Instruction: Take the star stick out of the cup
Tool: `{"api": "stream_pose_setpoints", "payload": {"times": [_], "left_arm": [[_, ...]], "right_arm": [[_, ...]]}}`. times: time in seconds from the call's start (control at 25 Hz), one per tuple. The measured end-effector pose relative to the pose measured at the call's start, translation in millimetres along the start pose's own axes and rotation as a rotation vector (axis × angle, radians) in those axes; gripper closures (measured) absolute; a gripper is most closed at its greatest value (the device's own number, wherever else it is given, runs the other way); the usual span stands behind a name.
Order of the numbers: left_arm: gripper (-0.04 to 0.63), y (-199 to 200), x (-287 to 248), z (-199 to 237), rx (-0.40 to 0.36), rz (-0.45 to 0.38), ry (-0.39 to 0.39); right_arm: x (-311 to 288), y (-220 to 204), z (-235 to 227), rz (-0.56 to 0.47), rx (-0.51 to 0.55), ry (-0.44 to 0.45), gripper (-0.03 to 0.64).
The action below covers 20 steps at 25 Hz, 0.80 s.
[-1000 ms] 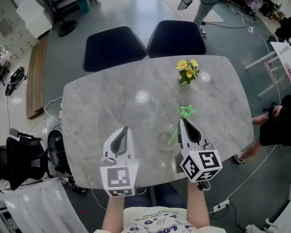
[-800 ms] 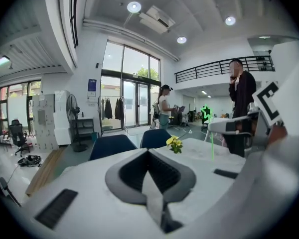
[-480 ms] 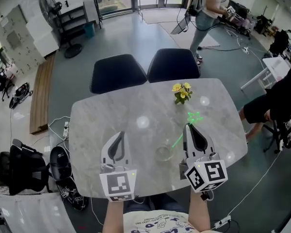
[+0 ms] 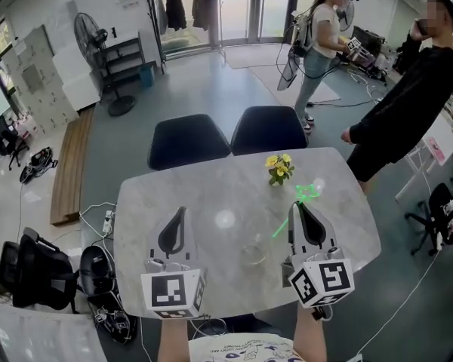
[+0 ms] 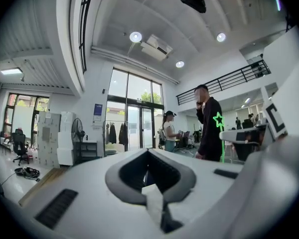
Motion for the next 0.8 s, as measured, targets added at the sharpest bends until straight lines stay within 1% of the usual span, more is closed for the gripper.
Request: {"api": "stream_pose_setpoints", "payload": {"times": [0.2,0.44,0.8], "left_arm": [[0.597,14.0,4.9,-4.2,-0.015,-0.026,-0.004],[0.597,17.6,4.0,-5.6,-0.028,-0.041,0.002],[0.598,19.7,-4.1,-12.8,-0.024,-0.044,-0.013]], "right_arm": [[6.9,12.6,-0.8,-0.020,0.013,-0.008,0.591],[7.5,16.3,-3.7,-0.033,0.023,-0.018,0.592],[5.2,19.9,-10.5,-0.028,0.037,-0.030,0.591]]}}
Point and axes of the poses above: the fingertips, and each gripper's own axes: x backward along the fingers, z to its left, y out of its top, the point moved 8 cm from there along x, backward along the fingers, and after that the axes turned 9 degrees about -z, right-handed, at the moved point
